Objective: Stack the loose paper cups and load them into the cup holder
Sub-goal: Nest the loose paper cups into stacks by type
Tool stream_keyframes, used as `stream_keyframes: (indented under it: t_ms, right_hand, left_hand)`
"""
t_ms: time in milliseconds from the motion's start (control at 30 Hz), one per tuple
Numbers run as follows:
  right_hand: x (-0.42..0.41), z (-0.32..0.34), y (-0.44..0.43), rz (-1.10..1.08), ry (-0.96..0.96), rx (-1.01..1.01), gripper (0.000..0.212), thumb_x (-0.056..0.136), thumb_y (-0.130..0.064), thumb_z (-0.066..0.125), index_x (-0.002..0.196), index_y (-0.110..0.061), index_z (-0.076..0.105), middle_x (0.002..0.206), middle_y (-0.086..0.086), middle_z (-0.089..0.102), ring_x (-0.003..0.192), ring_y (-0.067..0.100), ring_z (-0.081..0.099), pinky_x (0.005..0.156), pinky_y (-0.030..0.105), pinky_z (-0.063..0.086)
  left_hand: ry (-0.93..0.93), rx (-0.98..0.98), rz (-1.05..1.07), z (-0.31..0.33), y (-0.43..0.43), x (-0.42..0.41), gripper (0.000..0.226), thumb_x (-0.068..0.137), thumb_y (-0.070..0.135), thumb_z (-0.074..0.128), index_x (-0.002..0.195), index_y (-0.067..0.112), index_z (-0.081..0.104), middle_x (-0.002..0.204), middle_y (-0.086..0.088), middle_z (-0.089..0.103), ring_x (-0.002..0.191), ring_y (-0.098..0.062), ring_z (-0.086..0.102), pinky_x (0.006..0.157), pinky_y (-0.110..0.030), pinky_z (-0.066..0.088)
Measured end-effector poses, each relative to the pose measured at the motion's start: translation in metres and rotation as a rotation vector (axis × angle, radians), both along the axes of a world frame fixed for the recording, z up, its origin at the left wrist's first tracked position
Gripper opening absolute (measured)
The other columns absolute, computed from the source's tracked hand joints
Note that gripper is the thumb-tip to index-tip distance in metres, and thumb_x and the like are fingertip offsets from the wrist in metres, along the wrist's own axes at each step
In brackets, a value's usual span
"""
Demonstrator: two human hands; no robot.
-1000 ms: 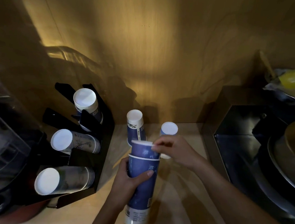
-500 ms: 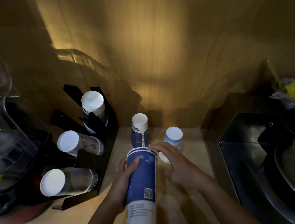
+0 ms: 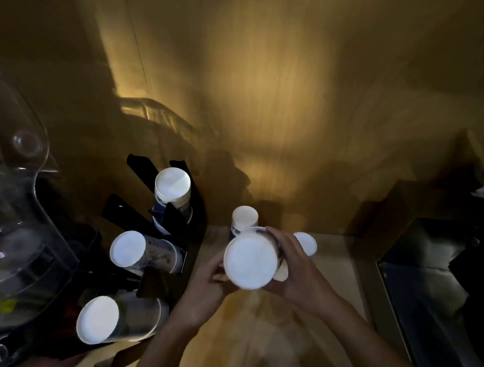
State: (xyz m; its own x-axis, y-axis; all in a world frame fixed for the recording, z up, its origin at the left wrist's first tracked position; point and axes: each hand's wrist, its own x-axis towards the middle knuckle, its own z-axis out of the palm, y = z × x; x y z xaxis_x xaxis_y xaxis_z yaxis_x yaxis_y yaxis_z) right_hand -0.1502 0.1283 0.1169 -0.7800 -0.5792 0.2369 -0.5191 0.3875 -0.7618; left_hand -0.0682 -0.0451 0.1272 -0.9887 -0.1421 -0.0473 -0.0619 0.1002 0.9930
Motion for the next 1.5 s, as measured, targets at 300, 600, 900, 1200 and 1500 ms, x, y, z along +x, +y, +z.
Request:
stream_keyframes:
  t_ms: [300, 600, 900, 1200, 1500]
  right_hand:
    - [-0.07, 0.025, -0.035, -0.035, -0.342, -0.089, 0.058, 0.062, -0.042, 0.079, 0.106, -0.05, 0.041, 0.109, -0.026, 0.052, 0.098, -0.011, 0.052, 0.074, 0.01, 0.044]
    - [-0.116, -0.002, -0.047, 0.038, -0.569, 0.074, 0.062, 0.065, -0.026, 0.081, 0.112, -0.04, 0.044, 0.11, -0.02, 0.056, 0.099, -0.008, 0.054, 0.071, 0.007, 0.045]
    - [-0.132, -0.029, -0.057, 0.12, -0.488, 0.563, 0.063, 0.065, -0.009, 0.077, 0.122, -0.013, 0.05, 0.121, 0.008, 0.06, 0.108, 0.024, 0.057, 0.092, 0.038, 0.049]
    - [-0.122, -0.035, -0.057, -0.132, -0.801, 0.091, 0.087, 0.059, 0.008, 0.068, 0.131, -0.023, 0.03, 0.114, 0.002, 0.05, 0.109, 0.027, 0.048, 0.062, 0.025, 0.046]
    - [-0.09, -0.111, -0.074, -0.343, -0.842, -0.111, 0.058, 0.075, 0.003, 0.068, 0.123, -0.015, 0.041, 0.125, 0.003, 0.052, 0.115, 0.025, 0.051, 0.087, 0.026, 0.048]
  left_hand:
    - [0.074, -0.126, 0.004, 0.019, -0.016, -0.076, 0.091, 0.063, 0.043, 0.076, 0.14, 0.027, 0.031, 0.142, 0.0, 0.043, 0.128, -0.014, 0.044, 0.107, -0.046, 0.041]
    - [-0.05, -0.032, 0.01, -0.033, -0.026, -0.125, 0.066, 0.07, 0.021, 0.078, 0.122, 0.035, 0.04, 0.131, 0.002, 0.053, 0.11, -0.004, 0.055, 0.093, -0.031, 0.05]
    - [-0.389, -0.407, -0.133, -0.1, -0.026, -0.129, 0.07, 0.074, 0.027, 0.074, 0.133, 0.011, 0.04, 0.135, -0.011, 0.05, 0.122, -0.024, 0.049, 0.103, -0.033, 0.041]
    - [-0.104, -0.108, 0.045, -0.089, -0.021, -0.123, 0.087, 0.06, 0.012, 0.084, 0.125, 0.023, 0.028, 0.133, -0.003, 0.044, 0.117, -0.014, 0.045, 0.095, -0.027, 0.041]
    - [-0.254, -0.124, -0.02, -0.128, -0.025, -0.12, 0.103, 0.053, 0.007, 0.088, 0.133, 0.015, 0.025, 0.137, -0.006, 0.041, 0.126, -0.023, 0.043, 0.101, -0.044, 0.045]
